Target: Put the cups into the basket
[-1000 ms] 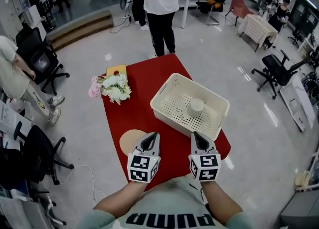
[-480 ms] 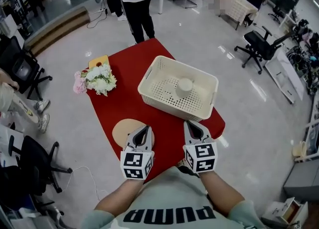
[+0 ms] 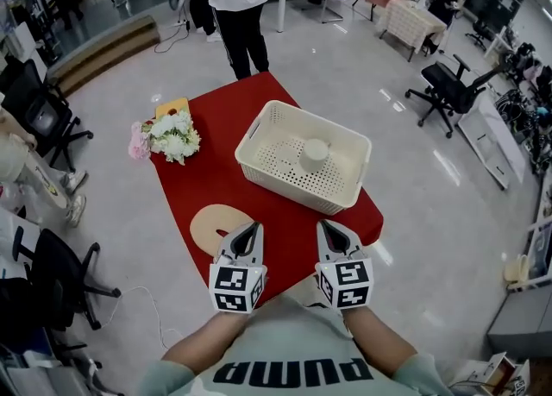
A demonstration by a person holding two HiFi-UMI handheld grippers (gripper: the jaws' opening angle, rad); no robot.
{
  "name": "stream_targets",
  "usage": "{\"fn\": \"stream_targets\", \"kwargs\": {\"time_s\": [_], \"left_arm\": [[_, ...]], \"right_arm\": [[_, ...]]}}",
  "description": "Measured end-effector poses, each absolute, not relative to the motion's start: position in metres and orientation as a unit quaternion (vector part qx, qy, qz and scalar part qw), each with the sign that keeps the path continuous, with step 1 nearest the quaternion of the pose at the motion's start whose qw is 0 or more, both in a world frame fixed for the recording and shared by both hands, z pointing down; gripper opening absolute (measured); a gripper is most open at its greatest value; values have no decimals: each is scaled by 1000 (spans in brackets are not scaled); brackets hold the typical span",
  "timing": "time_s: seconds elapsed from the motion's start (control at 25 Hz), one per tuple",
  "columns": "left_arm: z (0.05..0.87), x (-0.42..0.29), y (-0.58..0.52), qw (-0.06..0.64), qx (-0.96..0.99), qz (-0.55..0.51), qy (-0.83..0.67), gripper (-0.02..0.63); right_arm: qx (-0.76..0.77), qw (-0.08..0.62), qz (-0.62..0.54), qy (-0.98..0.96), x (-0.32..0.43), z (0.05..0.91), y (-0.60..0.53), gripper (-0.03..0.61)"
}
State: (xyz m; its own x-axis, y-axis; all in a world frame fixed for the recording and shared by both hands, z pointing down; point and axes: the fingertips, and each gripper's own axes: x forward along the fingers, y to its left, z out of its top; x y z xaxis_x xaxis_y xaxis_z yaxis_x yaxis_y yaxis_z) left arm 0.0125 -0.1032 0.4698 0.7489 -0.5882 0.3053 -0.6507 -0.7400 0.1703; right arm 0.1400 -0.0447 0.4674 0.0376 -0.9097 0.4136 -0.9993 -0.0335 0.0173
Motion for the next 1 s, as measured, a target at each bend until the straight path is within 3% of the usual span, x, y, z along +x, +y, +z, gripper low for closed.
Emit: {"fn": "stream_targets", "kwargs": {"time_s": [0.44,1.0], "left_arm": [[459,53,-15,116,916,129,-363,3],[463,36,68,115,877,145,-443,3]], "right_arm": [[665,148,118,-722,167,463,30,15],[608,120,111,-777,169,457,99,15]]}}
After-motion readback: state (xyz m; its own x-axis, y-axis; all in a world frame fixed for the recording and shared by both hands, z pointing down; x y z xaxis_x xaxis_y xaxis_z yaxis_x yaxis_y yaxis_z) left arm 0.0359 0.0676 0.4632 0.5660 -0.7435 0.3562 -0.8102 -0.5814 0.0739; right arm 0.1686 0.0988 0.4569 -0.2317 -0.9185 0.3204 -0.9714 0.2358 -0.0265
